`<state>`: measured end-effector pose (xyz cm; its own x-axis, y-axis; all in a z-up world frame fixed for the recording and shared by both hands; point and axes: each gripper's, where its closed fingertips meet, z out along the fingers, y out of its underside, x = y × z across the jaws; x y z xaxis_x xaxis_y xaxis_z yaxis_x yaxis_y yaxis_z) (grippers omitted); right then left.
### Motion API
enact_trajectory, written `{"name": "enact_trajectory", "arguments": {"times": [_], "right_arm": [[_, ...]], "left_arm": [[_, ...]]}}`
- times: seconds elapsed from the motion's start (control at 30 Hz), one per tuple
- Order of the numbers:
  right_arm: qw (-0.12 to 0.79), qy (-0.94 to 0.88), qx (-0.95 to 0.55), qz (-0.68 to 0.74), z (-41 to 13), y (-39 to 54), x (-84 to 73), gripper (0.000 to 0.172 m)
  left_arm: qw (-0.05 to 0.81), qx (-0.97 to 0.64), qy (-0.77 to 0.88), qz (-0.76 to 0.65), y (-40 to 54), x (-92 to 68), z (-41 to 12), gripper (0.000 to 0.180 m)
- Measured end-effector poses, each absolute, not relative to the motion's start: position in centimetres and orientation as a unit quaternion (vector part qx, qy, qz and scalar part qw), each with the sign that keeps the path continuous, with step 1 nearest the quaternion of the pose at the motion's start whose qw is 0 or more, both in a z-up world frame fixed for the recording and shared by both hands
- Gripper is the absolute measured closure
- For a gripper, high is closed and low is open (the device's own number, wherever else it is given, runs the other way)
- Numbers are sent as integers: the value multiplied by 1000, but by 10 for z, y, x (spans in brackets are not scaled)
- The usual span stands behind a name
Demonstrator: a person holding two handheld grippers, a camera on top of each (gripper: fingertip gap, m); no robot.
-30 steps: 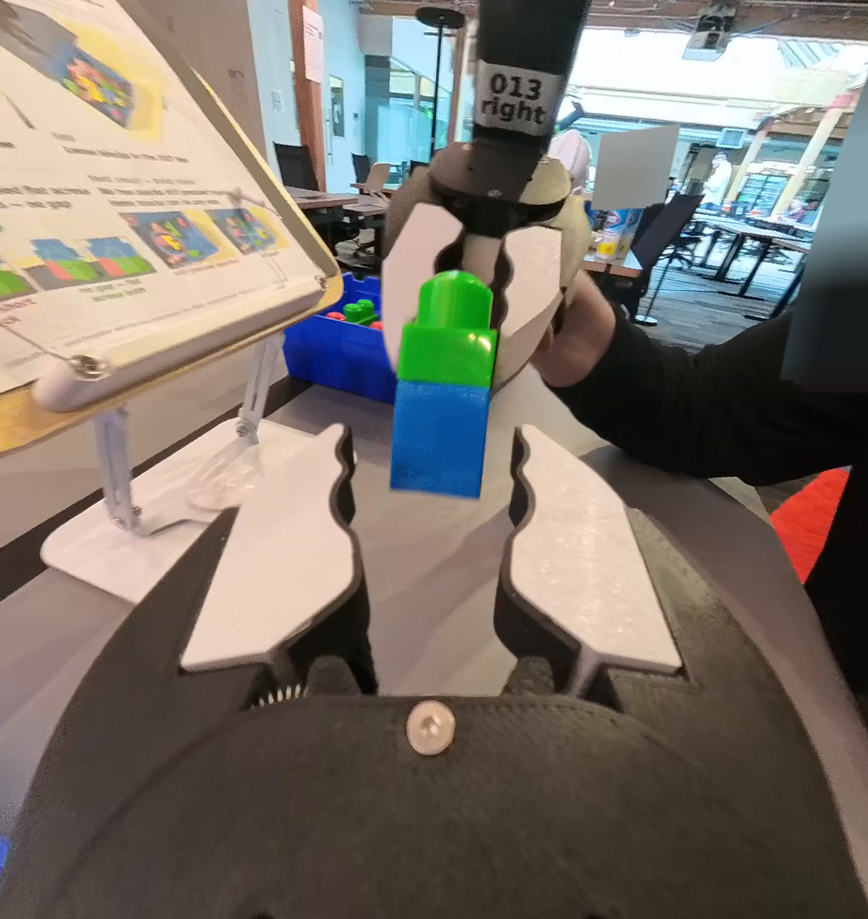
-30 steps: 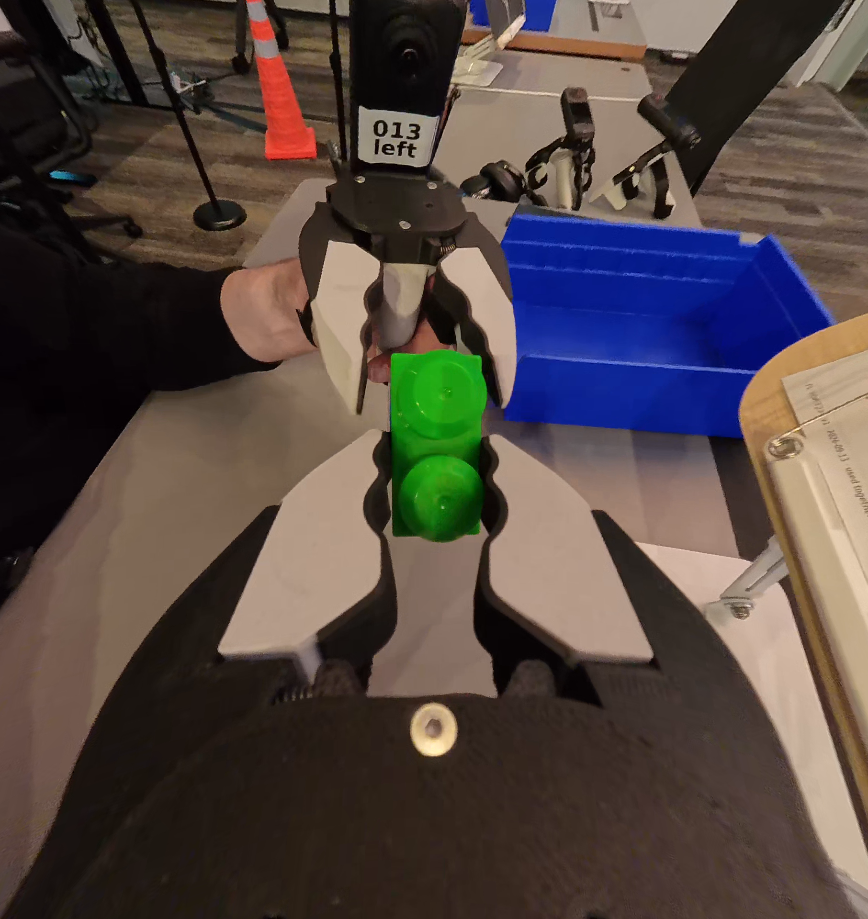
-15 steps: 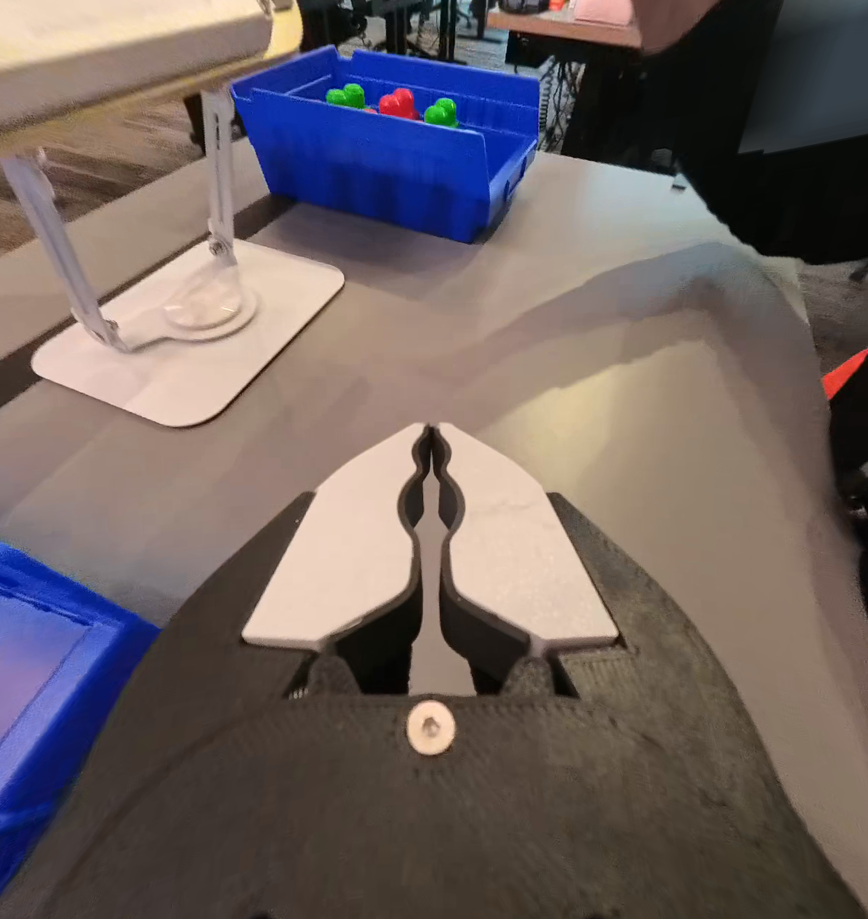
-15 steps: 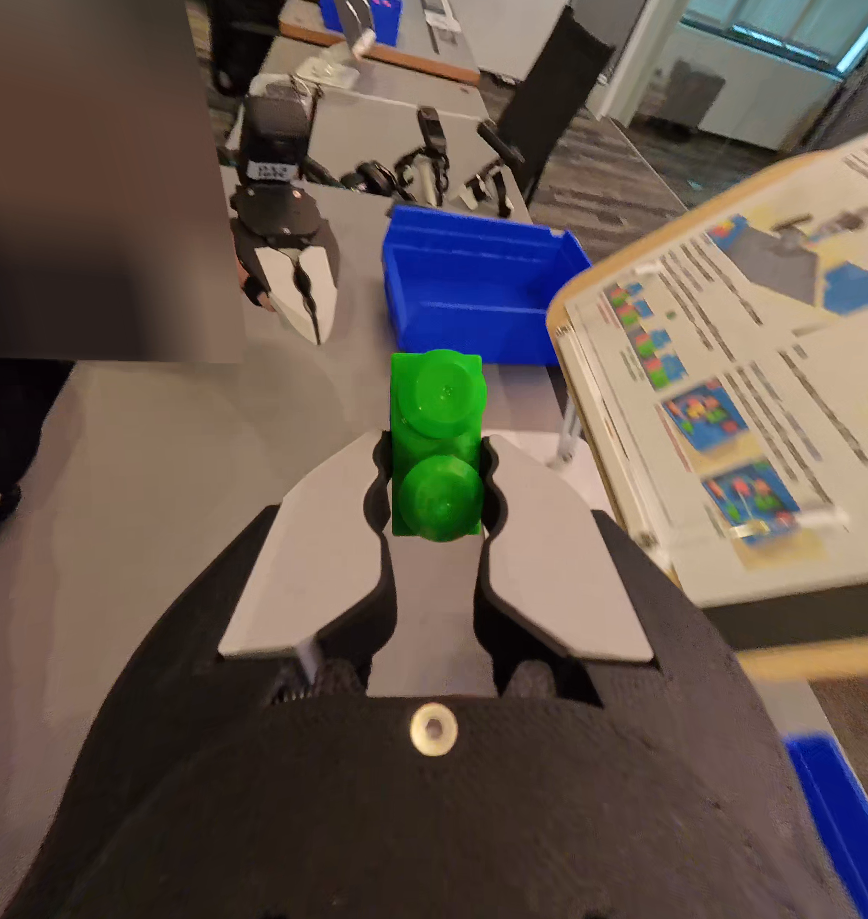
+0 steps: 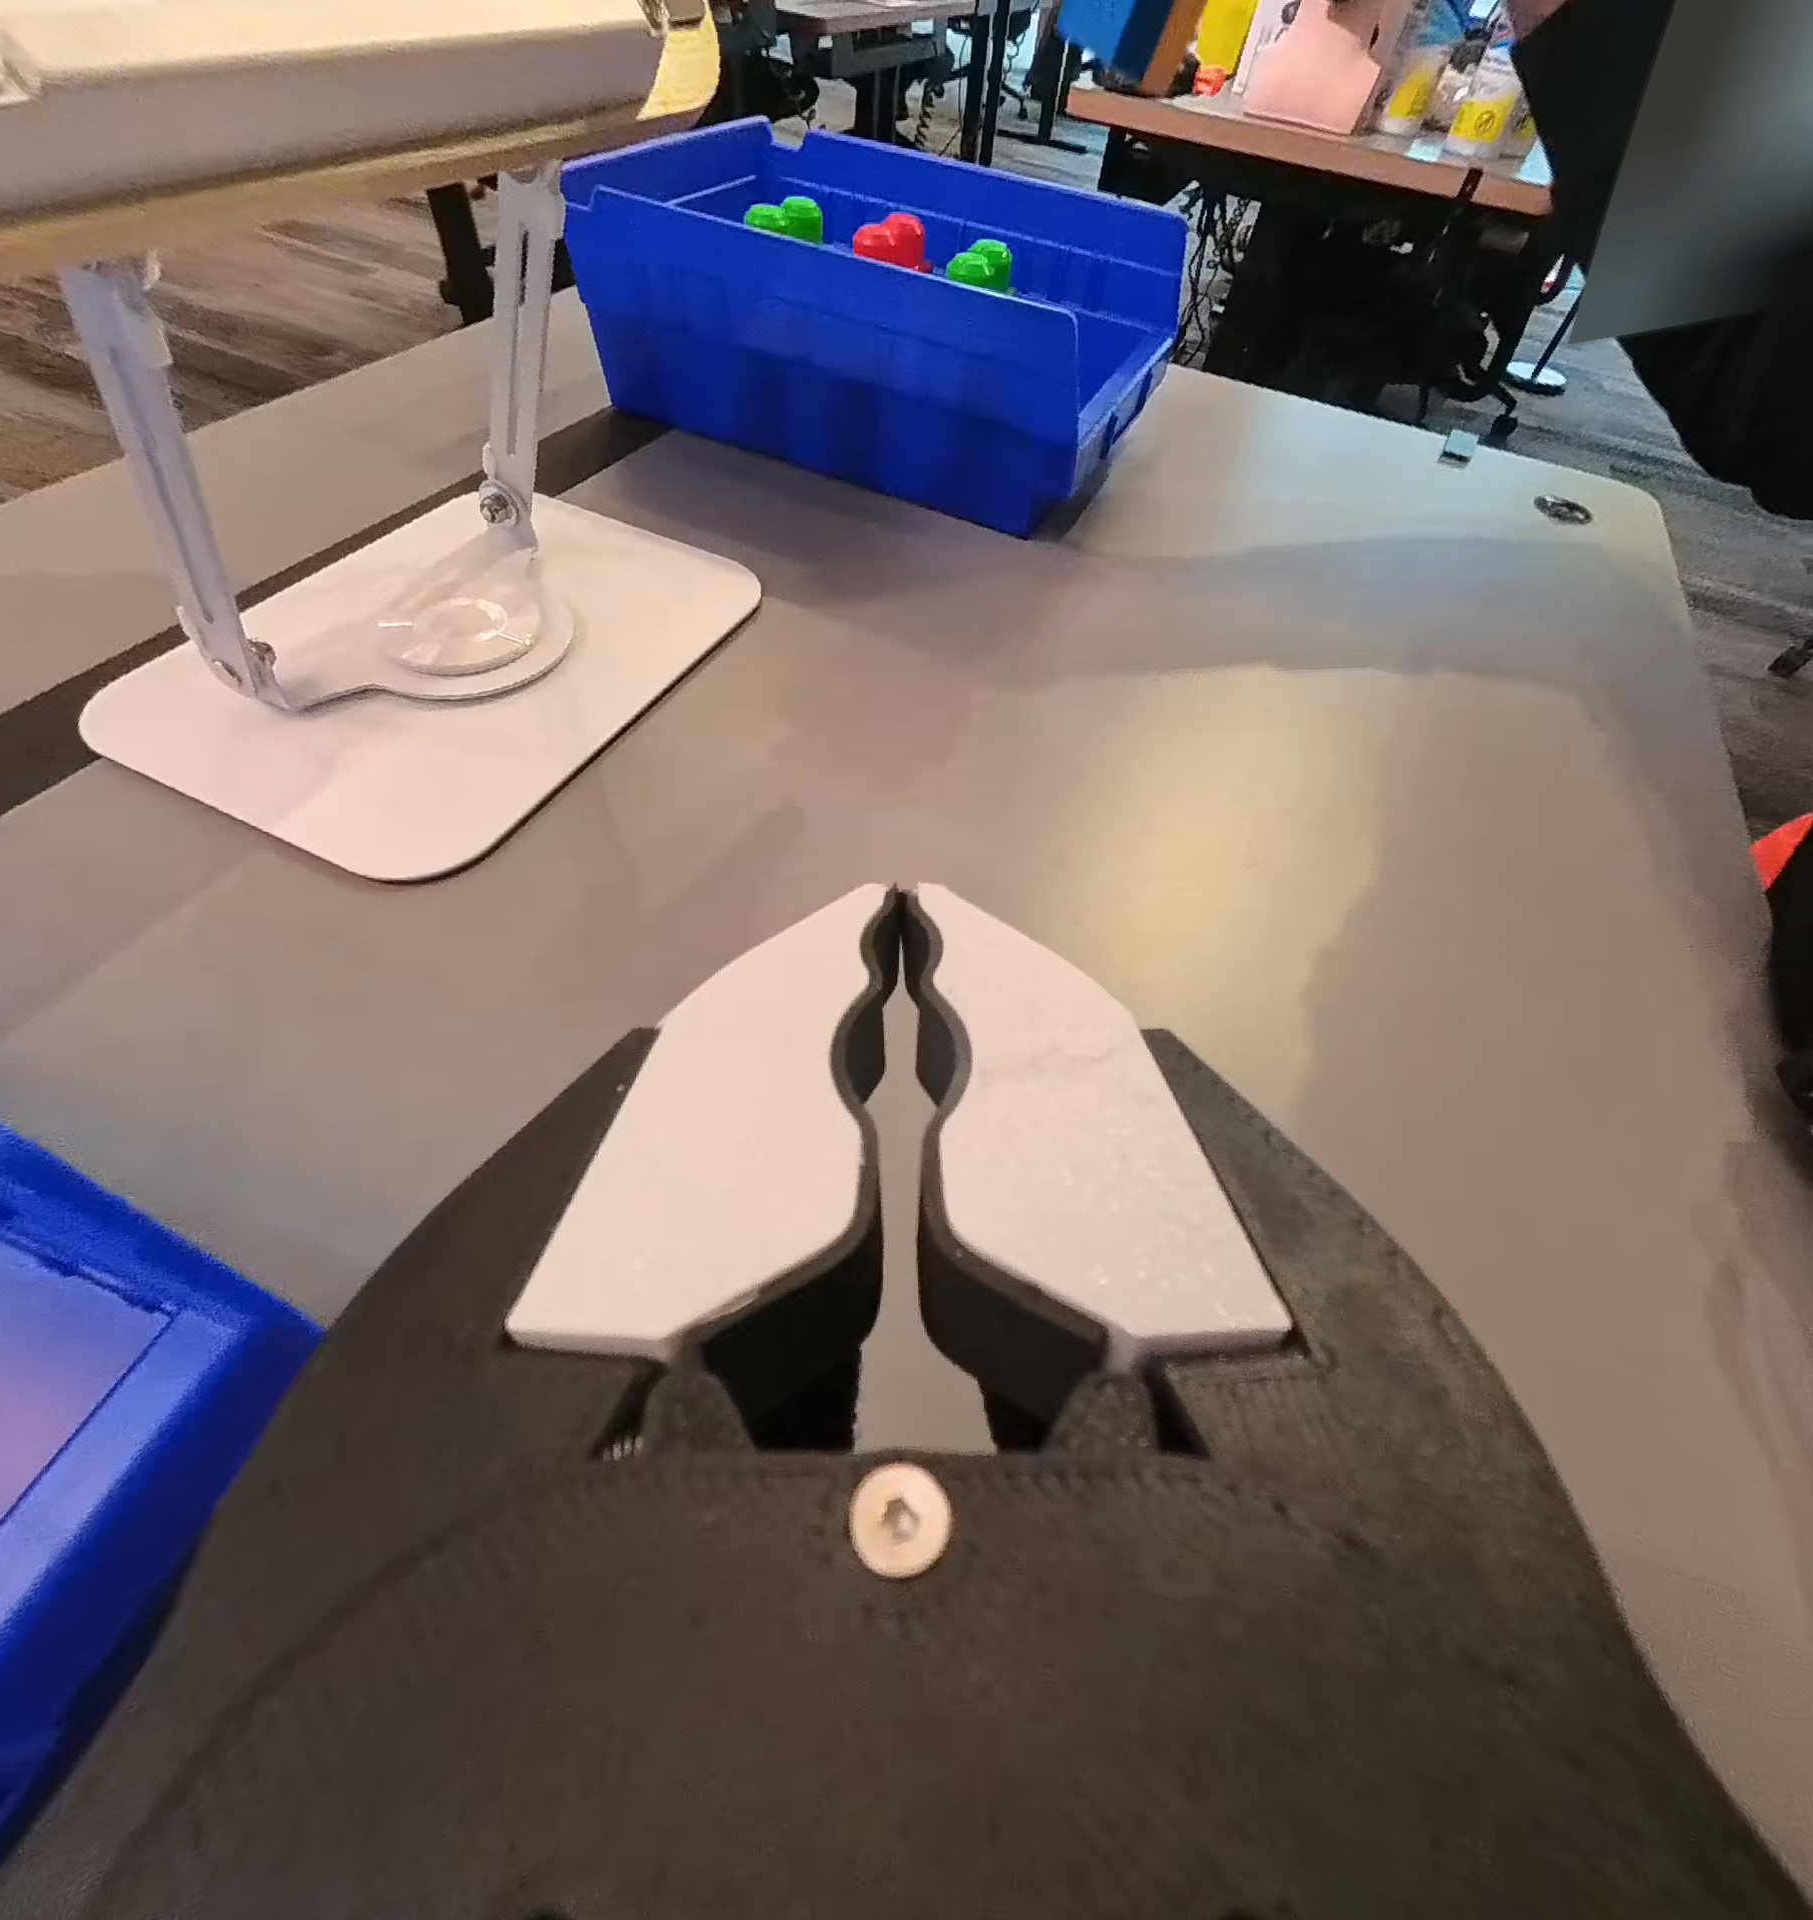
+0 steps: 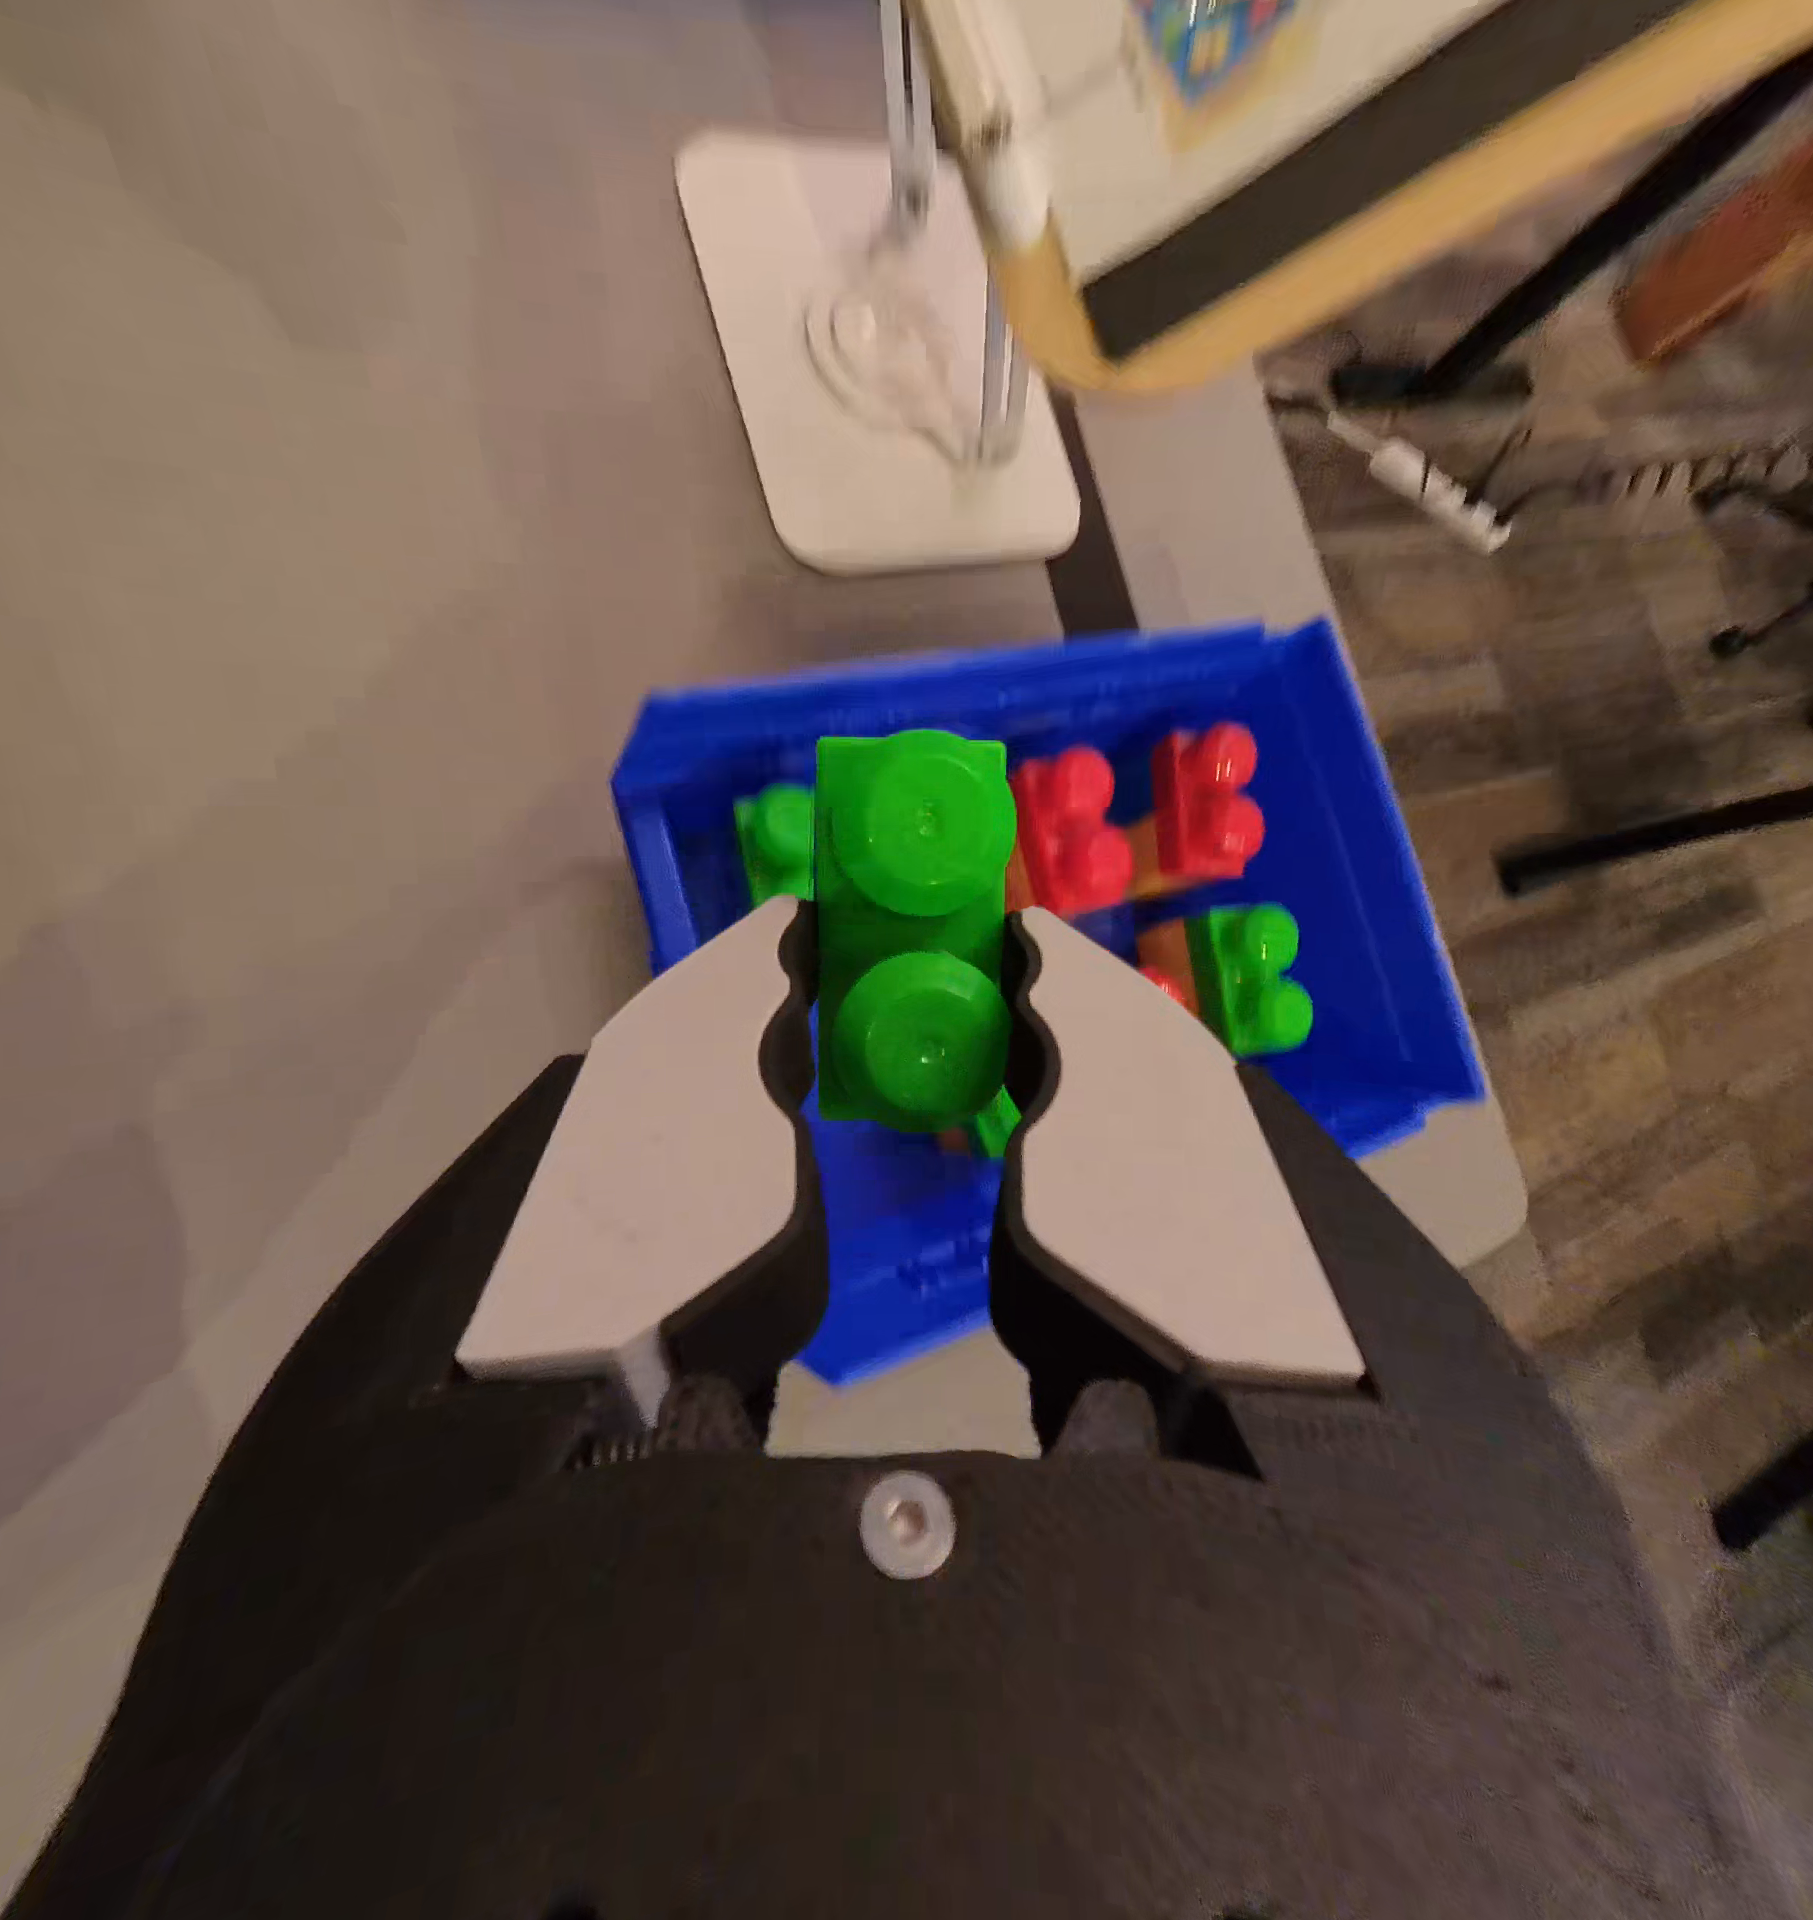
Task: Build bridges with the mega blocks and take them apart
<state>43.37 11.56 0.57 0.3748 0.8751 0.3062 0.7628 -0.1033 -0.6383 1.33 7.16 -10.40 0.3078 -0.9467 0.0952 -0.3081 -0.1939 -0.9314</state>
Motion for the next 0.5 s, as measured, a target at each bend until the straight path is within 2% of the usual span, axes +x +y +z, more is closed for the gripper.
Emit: {"name": "enact_trajectory", "arguments": {"times": [0.23,0.5], "right_arm": [[253,-590,-767,12,-73,114,465,137],[152,-629,-762,-23,-128,125,465,138]], "left_arm": [[418,-685,468,-368,74,31,-114,180],[411,-683,476,-372,73,49,-117,180]]}}
